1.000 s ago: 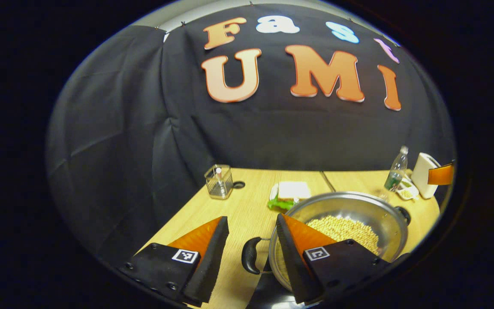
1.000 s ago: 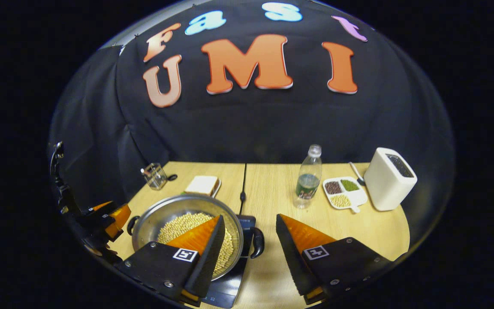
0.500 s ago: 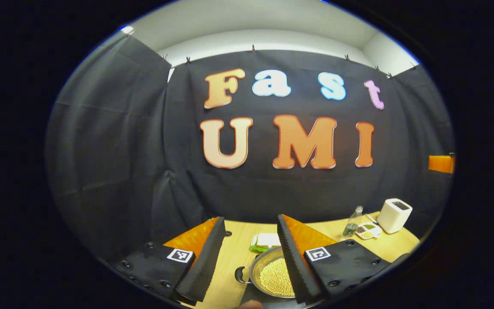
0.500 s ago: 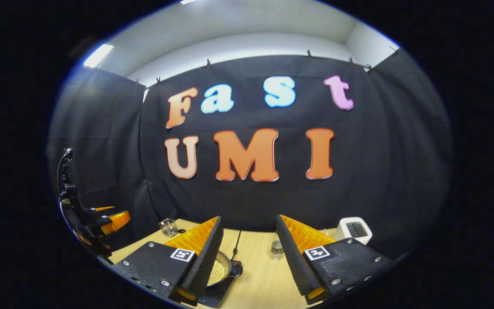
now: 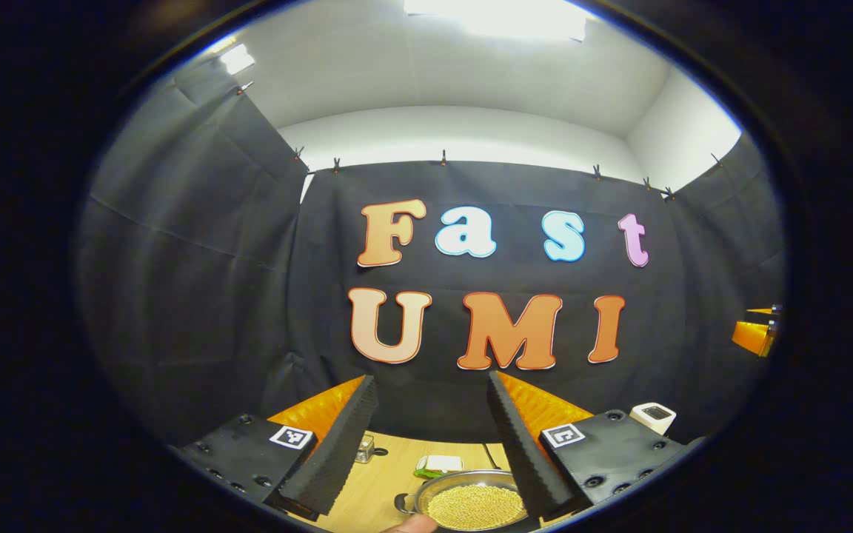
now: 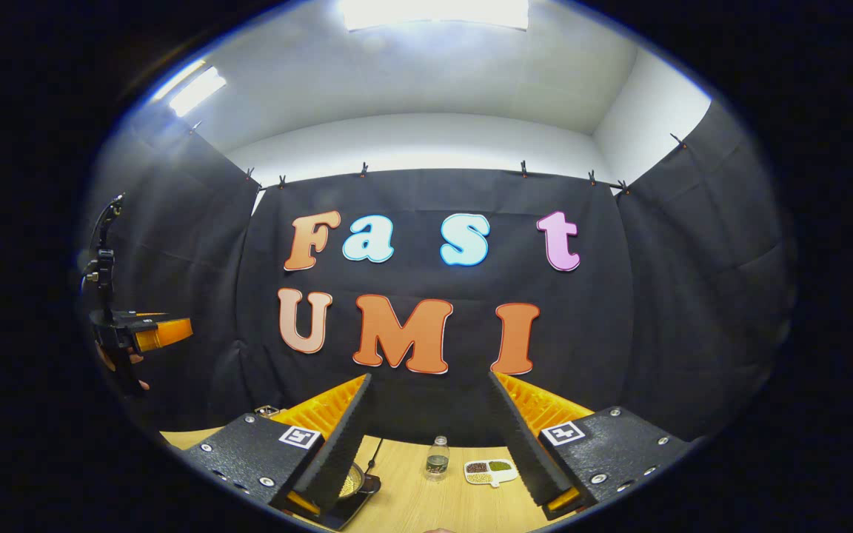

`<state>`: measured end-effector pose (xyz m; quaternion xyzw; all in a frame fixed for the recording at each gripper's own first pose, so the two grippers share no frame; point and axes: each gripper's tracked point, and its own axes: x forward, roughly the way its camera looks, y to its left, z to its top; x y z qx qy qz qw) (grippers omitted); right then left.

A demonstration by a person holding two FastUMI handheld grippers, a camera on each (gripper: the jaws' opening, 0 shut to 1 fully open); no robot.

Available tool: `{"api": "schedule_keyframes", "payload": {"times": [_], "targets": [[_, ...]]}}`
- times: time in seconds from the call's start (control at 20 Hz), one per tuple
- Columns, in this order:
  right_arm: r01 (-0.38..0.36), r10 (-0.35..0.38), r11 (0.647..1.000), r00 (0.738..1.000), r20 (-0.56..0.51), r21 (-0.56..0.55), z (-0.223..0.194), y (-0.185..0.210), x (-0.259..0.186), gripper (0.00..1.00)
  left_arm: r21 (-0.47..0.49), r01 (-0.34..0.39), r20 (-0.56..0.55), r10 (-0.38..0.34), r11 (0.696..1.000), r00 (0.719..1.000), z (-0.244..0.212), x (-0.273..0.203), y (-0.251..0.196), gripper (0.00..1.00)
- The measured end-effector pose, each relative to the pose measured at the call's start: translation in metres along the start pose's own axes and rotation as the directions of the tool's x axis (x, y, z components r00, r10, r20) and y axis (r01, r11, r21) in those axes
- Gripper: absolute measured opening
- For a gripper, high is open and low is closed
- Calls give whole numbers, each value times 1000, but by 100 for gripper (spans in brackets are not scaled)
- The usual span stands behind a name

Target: First push the handle of the pot to place it horizontally, then grasp the pot with both hands and set it on the induction cooktop.

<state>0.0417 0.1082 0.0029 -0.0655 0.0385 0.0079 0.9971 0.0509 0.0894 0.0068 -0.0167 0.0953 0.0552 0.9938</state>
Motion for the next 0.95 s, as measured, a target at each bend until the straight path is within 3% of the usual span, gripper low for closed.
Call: {"api": "schedule_keyframes", "payload": {"times": [0.15,0.35,0.55,0.6,0.65,0.75,0.95], "targets": [[15,-15,1000,999,37,7,11,-4,-7,97,-54,27,-8,-28,998,1000,6,-12,-13,96],[17,-19,1000,991,132,12,35,-16,-7,93,-40,-44,77,47,998,996,25,-33,16,97],[9,-10,1000,991,133,10,31,-11,-9,93,-24,-41,88,43,999,995,29,-39,8,97],[10,-11,1000,991,134,10,29,-13,-8,89,-27,-38,89,40,999,995,29,-40,7,97],[12,-14,1000,990,141,15,30,-13,-8,97,-30,-29,78,31,999,996,25,-41,3,97],[11,-15,1000,990,143,26,28,-13,-6,93,-27,-25,72,27,999,997,23,-44,-1,97],[-20,16,999,988,153,28,26,-11,-8,97,4,-11,98,10,1000,995,26,-47,-10,97]]}}
